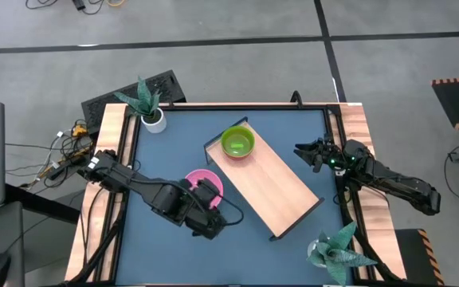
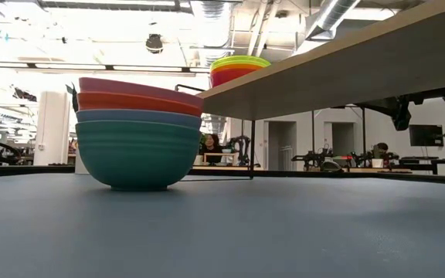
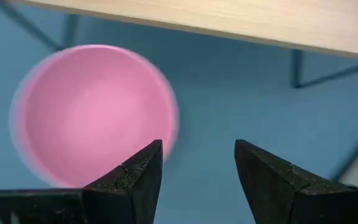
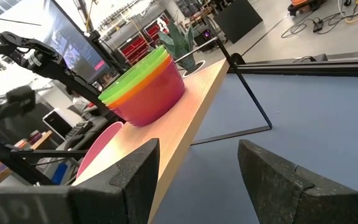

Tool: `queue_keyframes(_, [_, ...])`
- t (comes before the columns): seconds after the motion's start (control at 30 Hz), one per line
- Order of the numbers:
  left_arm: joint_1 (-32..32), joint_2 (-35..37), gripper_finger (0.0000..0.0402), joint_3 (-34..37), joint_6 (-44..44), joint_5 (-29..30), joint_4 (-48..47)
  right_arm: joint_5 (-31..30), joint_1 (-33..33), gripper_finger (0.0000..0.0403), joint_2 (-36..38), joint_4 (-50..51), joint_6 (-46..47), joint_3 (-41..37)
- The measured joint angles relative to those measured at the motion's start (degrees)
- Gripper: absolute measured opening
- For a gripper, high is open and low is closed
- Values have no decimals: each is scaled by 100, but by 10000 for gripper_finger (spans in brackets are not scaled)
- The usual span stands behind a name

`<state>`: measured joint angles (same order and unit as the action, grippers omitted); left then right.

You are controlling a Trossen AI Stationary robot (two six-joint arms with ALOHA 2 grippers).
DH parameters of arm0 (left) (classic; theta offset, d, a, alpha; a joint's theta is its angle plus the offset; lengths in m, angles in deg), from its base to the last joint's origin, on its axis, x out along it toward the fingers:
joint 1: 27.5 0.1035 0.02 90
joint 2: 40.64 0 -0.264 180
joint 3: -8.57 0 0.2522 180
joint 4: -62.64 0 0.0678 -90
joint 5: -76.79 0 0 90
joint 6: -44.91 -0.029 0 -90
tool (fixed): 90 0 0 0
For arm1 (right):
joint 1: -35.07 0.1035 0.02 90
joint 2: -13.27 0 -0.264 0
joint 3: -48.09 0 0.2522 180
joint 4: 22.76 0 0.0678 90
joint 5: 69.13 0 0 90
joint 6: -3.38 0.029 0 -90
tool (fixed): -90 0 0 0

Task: Place and stack bowls onto a shelf
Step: Put the pink bowl on the shelf

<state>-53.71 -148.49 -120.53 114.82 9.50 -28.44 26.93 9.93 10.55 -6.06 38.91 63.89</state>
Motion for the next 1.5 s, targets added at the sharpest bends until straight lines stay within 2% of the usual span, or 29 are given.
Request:
queue_keyframes(0.2, [13, 0, 185, 43, -586, -101, 1195, -2, 0, 245, 0, 0, 0, 0])
queue_keyframes(0.5, [78, 327, 185, 49, -168, 372, -495, -11, 0, 245, -2, 0, 2, 0])
queue_keyframes(0.63, [208, 646, 185, 150, -154, 476, -659, -17, -2, 245, -1, 0, 0, 0])
queue_keyframes(0.73, [260, 1043, 182, 808, -7, 391, 134, -17, -2, 245, -2, 0, -1, 0])
queue_keyframes(0.87, [220, 1493, 179, 2240, 105, -56, 1883, -17, -2, 245, -1, 0, -2, 0])
queue_keyframes(0.93, [246, 1776, 179, 2883, 296, -222, 2269, -18, -2, 245, -1, 0, -2, 0])
queue_keyframes(1.0, [302, 2108, 179, 3323, 671, 22, 2403, -17, -2, 245, 0, 0, -2, 0])
queue_keyframes(1.1, [389, 2573, 179, 3671, 1081, 528, 2107, -20, -2, 245, 0, 0, 0, 2])
queue_keyframes(1.23, [557, 2999, 178, 3785, 1623, 869, 1285, -19, -2, 245, -1, 0, 0, 0])
queue_keyframes(1.37, [830, 3006, 178, 3787, 1982, 775, 375, -17, -2, 245, -2, 0, 0, 0])
queue_keyframes(1.5, [1068, 2700, 178, 3789, 1803, 490, 141, -18, -2, 245, -1, 1, 2, 0])
